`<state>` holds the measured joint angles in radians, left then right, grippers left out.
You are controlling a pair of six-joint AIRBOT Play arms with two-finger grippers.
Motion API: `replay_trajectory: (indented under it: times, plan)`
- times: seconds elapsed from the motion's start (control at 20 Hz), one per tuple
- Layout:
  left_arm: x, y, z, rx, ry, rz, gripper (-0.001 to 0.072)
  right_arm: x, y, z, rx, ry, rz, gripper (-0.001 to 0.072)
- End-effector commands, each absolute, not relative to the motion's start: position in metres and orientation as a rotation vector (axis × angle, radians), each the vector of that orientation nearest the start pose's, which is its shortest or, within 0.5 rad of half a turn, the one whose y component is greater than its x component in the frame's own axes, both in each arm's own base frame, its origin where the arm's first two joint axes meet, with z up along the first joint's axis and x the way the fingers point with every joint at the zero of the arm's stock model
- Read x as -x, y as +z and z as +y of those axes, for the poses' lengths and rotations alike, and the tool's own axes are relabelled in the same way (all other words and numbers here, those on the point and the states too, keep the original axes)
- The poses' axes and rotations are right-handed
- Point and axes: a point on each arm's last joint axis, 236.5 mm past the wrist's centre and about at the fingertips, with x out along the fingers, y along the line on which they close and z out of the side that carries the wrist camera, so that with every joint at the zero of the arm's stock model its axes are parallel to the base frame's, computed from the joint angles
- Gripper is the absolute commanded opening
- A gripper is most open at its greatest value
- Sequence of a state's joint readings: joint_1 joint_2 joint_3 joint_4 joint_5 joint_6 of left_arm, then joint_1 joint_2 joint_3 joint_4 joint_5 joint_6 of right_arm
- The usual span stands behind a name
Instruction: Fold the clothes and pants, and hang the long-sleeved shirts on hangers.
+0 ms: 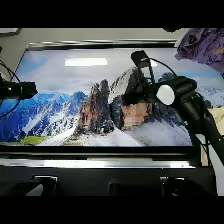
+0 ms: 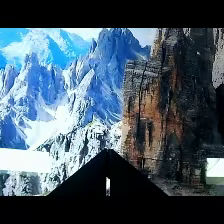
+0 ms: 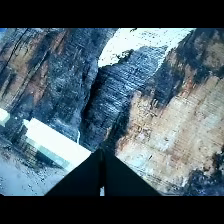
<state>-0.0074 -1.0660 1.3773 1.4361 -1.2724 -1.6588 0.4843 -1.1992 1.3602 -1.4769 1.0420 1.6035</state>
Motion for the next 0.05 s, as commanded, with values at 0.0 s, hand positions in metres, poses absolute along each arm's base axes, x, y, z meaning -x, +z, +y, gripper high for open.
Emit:
replay_trajectory:
  times: [0.0]
  plan:
    - [-0.3786, 0.1652, -0.0331, 0.176, -0.063, 0.964, 0.0020, -0.3813, 0.1357, 0.2231, 0.107, 0.494, 0.889, 0.0028]
